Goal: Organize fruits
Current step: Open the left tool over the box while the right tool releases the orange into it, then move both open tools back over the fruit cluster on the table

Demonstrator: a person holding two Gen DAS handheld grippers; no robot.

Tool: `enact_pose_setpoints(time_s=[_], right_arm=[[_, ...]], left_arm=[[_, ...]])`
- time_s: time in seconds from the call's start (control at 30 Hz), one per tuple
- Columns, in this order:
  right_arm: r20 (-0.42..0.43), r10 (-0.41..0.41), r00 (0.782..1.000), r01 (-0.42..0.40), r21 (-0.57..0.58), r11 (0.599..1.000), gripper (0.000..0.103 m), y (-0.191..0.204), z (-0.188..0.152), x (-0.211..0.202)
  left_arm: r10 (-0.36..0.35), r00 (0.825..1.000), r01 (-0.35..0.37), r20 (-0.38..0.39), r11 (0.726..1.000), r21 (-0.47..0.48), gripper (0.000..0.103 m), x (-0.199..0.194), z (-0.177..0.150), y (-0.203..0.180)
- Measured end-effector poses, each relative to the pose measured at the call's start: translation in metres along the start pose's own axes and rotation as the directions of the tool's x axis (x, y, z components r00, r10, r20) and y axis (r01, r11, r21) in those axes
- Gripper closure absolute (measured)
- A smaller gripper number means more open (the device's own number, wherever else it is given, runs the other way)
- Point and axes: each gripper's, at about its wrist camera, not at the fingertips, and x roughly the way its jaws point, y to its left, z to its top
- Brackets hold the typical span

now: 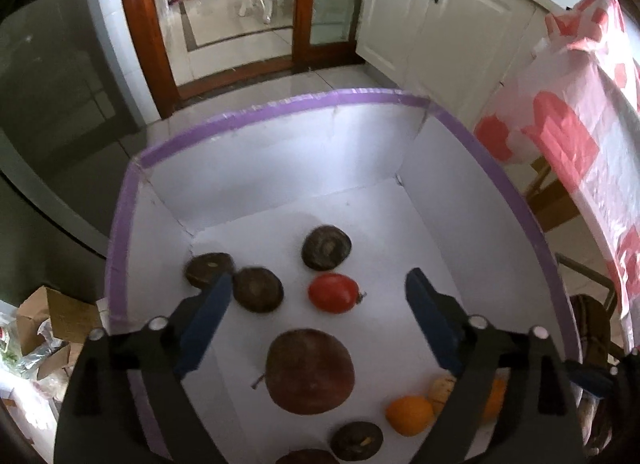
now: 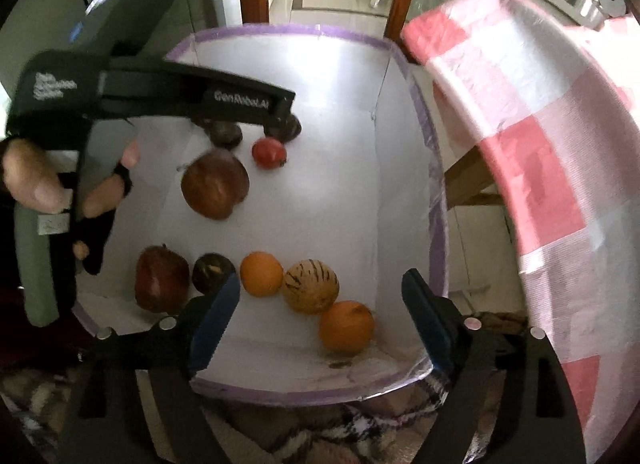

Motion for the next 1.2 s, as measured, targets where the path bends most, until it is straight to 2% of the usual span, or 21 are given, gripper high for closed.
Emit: enact_pose_setpoints(time_s=[0.17, 0.3, 0.43, 0.5, 0.57, 0.63, 0.7, 0.8, 0.87, 1.0, 1.03, 1.1, 1.2], right_arm=[[0.103, 0.027, 0.994, -0.031, 0.037, 0.999, 0.021, -0.009, 0.006, -0.031], [0.220, 0.059, 0.974, -0.079, 0.080, 0.994, 0.021, -0.023, 0.012, -0.067], [0.377, 0.029, 0.926, -0.091, 0.148, 0.985, 0.019, -0.051, 0.014, -0.121], [0.455, -0.043, 0.889, -0.060, 0.210, 0.976, 0.016, -0.075, 0.009, -0.154], [0.501, -0.122, 0.857, -0.037, 0.296, 0.954, 0.016, -0.105, 0.000, -0.180], [0.515, -0.210, 0.831, -0.011, 0.392, 0.920, 0.016, -0.139, -0.012, -0.200], [0.502, -0.285, 0.817, 0.013, 0.477, 0.879, 0.016, -0.167, -0.026, -0.211], [0.450, -0.391, 0.803, 0.042, 0.611, 0.790, 0.016, -0.217, -0.055, -0.223], [0.400, -0.447, 0.800, 0.053, 0.695, 0.717, 0.016, -0.248, -0.075, -0.225], [0.327, -0.508, 0.797, 0.057, 0.796, 0.603, 0.016, -0.296, -0.113, -0.224], [0.311, -0.519, 0.796, 0.062, 0.811, 0.581, 0.016, -0.305, -0.121, -0.223], [0.272, -0.537, 0.799, 0.070, 0.843, 0.533, 0.016, -0.326, -0.138, -0.221], [0.214, -0.542, 0.813, 0.077, 0.883, 0.464, 0.016, -0.357, -0.158, -0.214]], left_arm=[[0.043, 0.995, -0.044, 0.089, 0.999, 0.011, 0.010, -0.022, 0.019, -0.003], [0.084, 0.974, -0.094, 0.210, 0.995, 0.038, 0.009, -0.052, 0.044, -0.013], [0.062, 0.938, -0.083, 0.340, 0.995, 0.048, 0.003, -0.090, 0.075, -0.039], [0.016, 0.916, -0.055, 0.400, 0.995, 0.086, 0.002, -0.109, 0.090, -0.067], [-0.043, 0.907, -0.024, 0.419, 0.988, 0.153, 0.002, -0.120, 0.099, -0.100], [-0.107, 0.905, 0.011, 0.412, 0.973, 0.229, 0.002, -0.125, 0.107, -0.137], [-0.186, 0.907, 0.056, 0.379, 0.943, 0.328, 0.002, -0.126, 0.111, -0.186], [-0.259, 0.910, 0.084, 0.324, 0.880, 0.467, 0.002, -0.119, 0.110, -0.259], [-0.295, 0.915, 0.106, 0.276, 0.835, 0.541, 0.002, -0.109, 0.102, -0.309], [-0.335, 0.923, 0.153, 0.190, 0.771, 0.618, 0.002, -0.087, 0.094, -0.387], [-0.359, 0.920, 0.185, 0.155, 0.750, 0.635, 0.002, -0.082, 0.093, -0.407], [-0.382, 0.917, 0.225, 0.110, 0.727, 0.649, 0.002, -0.072, 0.092, -0.437], [-0.440, 0.896, 0.302, 0.052, 0.693, 0.654, 0.002, -0.068, 0.094, -0.468]])
